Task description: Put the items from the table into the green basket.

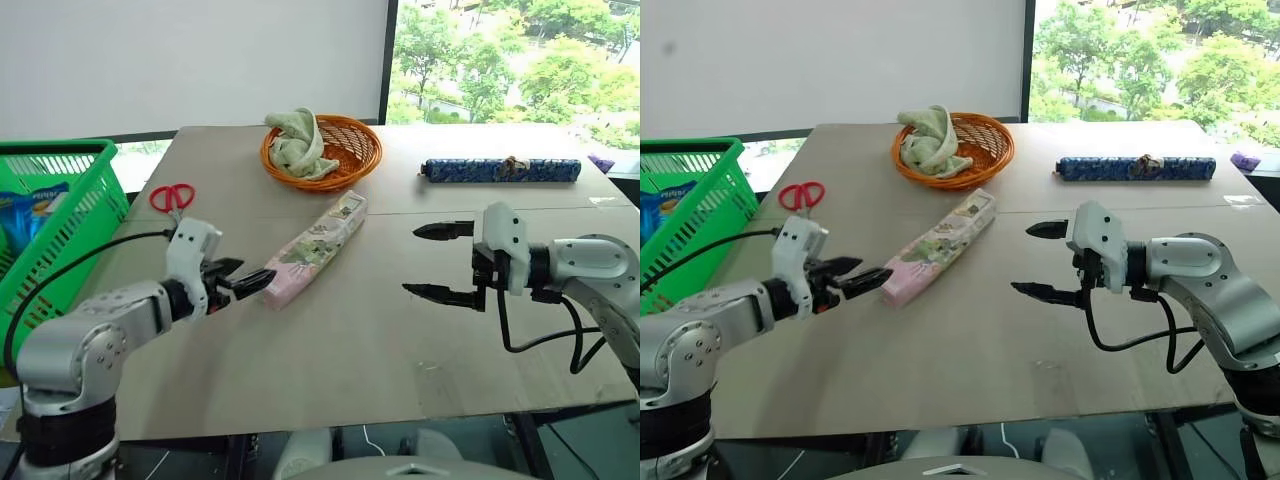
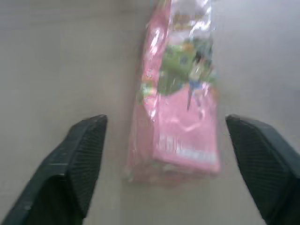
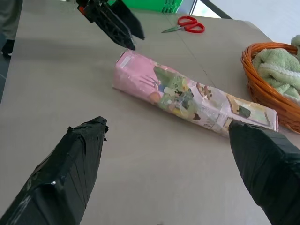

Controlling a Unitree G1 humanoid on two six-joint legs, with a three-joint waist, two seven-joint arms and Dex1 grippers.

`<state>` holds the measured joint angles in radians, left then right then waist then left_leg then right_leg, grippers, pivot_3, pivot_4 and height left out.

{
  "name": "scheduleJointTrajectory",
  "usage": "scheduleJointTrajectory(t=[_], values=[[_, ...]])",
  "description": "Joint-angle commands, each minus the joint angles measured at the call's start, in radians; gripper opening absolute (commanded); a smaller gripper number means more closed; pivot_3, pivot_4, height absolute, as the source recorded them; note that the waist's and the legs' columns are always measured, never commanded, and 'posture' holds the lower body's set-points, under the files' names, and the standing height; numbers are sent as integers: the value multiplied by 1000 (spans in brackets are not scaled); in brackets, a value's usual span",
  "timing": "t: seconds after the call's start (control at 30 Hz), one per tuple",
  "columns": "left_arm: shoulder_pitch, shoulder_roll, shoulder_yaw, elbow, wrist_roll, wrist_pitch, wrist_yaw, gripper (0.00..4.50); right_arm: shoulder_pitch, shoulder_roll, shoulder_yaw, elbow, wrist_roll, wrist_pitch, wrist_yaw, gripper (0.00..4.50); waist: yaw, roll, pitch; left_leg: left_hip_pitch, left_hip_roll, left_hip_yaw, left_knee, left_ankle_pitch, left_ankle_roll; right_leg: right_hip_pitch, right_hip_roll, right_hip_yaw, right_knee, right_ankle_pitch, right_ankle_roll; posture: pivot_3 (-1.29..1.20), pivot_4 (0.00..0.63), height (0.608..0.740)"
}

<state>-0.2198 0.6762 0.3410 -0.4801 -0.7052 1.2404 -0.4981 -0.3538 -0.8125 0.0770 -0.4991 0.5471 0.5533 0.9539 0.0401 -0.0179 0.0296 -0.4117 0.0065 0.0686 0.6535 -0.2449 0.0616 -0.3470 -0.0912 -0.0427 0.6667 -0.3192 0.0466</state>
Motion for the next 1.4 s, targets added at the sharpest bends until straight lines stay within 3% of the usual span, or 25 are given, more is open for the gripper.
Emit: scheduleJointTrajectory(t=[0.03, 0.13, 0.4, 0.77, 0.93, 0.97, 1.1, 1.2, 1.4], values=[[-71, 19, -81, 26, 18, -9, 1, 4457, 5, -14, -46, -40, 3, -1, -7, 4500, -7, 0, 0, 0, 0, 0, 0, 0, 0, 0, 0, 0, 0, 0, 0, -9, 0, 740], [-135, 19, -164, 79, 62, -29, 16, 4457, 28, -23, -68, -65, 9, 12, -20, 4500, -25, 0, 0, -1, 0, 0, 0, 2, 4, 0, 1, 0, -1, 0, 0, -43, 0, 740], [-290, 21, -552, 285, 329, -166, 21, 4457, 77, -40, -113, -141, 29, 60, -66, 4500, -54, 0, 0, -2, 0, 0, 0, 3, 5, 0, 2, 0, -1, 0, 0, -102, 0, 740], [-348, -10, -735, 575, 616, -373, 52, 4457, 90, -60, -147, -189, 61, 114, -92, 4500, -75, 2, -2, 0, 0, 1, 0, 3, 5, 1, 3, 1, 0, 0, 0, -133, 0, 740], [-338, -22, -713, 629, 658, -450, 37, 4457, 90, -65, -154, -182, 62, 112, -90, 4500, -82, 6, -5, 3, 0, 1, 1, 3, 5, 1, 2, 2, 5, 0, 0, -132, 0, 740], [-333, -24, -706, 630, 657, -456, 30, 3933, 90, -66, -153, -181, 61, 110, -90, 4500, -82, 6, -5, 5, 0, 1, 1, 3, 5, 2, 1, 2, 7, 0, 0, -131, 0, 740], [-297, -27, -650, 610, 635, -454, 16, 2540, 85, -61, -144, -178, 59, 105, -88, 4500, -88, 7, -5, 12, 0, 2, 1, 1, 7, 5, 1, 5, 11, 0, 0, -125, 0, 740], [-260, -27, -580, 569, 610, -455, 5, 1823, 79, -59, -138, -177, 60, 105, -87, 4500, -92, 8, -6, 13, 0, 2, 0, 1, 7, 4, 1, 6, 12, 0, 0, -113, 0, 740], [-163, -4, -368, 421, 492, -440, -56, 1823, 73, -60, -132, -163, 48, 92, -79, 4500, -109, 8, -6, 11, 0, 2, -1, 2, 5, 2, 1, 7, 10, 0, 0, -91, 0, 740]])
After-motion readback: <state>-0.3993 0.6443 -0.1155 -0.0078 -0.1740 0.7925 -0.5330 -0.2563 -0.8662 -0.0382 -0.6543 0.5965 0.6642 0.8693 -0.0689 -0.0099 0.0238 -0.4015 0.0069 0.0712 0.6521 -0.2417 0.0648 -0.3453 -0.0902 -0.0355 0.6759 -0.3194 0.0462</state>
